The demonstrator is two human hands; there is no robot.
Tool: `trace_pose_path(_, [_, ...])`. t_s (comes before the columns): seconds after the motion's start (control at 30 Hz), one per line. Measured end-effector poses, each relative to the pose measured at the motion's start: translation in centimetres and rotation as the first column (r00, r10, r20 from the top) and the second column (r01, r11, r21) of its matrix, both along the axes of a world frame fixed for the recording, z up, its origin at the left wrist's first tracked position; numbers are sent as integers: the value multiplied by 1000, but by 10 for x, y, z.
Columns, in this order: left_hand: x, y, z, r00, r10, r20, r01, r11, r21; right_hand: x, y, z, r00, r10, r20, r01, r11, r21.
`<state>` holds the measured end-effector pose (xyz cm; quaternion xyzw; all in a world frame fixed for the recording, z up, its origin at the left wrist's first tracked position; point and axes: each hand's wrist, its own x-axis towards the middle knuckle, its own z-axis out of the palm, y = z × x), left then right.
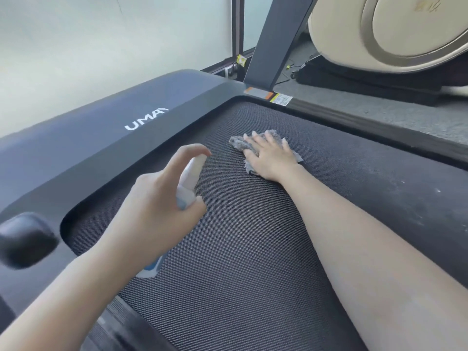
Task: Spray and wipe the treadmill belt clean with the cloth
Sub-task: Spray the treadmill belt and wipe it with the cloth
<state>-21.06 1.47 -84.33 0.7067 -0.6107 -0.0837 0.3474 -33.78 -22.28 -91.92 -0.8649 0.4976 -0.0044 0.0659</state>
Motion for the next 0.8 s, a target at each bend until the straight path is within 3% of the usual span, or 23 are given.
trace_pose_path(0.13, [1, -1, -1, 1000, -6, -7, 6, 1000, 1, 1, 1, 0, 1000, -23, 0, 23, 1000, 13])
trace_pose_path(0.6, [-22, 20, 18, 999, -25, -34, 25, 1000, 4, -73, 121, 9, 933, 342, 115, -353, 930, 101])
trace_pose_path(0.8, [-27, 34, 28, 999, -31, -40, 31, 999, 5, -79, 127, 15, 930, 361, 68, -365, 929, 62])
